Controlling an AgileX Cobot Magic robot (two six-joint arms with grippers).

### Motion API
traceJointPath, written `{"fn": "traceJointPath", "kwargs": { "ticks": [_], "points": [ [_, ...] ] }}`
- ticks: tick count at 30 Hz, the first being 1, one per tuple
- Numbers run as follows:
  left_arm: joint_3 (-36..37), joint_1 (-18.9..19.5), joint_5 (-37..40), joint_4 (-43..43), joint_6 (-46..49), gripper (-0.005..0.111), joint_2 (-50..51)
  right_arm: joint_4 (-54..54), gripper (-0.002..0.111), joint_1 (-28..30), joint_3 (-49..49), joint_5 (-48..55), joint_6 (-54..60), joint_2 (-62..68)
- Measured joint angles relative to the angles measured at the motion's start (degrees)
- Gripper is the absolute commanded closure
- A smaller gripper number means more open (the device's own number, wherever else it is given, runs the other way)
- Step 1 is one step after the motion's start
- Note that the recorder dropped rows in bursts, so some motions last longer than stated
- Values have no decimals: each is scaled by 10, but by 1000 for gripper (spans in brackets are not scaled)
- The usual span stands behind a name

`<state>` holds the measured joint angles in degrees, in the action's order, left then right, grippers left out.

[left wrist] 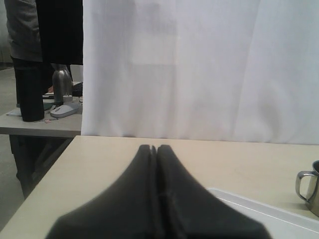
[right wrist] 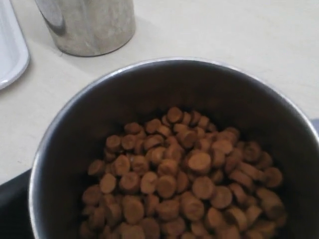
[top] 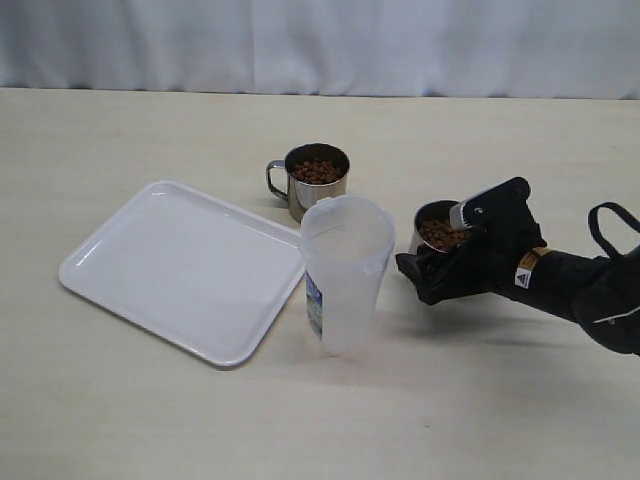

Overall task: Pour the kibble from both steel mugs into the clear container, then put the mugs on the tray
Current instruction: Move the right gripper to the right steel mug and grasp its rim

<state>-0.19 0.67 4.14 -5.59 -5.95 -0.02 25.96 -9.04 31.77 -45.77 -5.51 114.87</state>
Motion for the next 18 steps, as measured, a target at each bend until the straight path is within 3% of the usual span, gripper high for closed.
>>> {"fn": "traceJointPath", "kwargs": {
  "ticks": [5, 8, 18],
  "points": [
    [0, 0, 0, 0, 0, 107, 0, 0, 10, 11, -5, -33, 0, 1],
    [0, 0, 0, 0, 0, 107, 0, 0, 18, 12, -9, -49, 2, 1],
    [0, 0, 0, 0, 0, 107, 0, -22, 104, 12, -11, -50, 14, 1]
  ]
}}
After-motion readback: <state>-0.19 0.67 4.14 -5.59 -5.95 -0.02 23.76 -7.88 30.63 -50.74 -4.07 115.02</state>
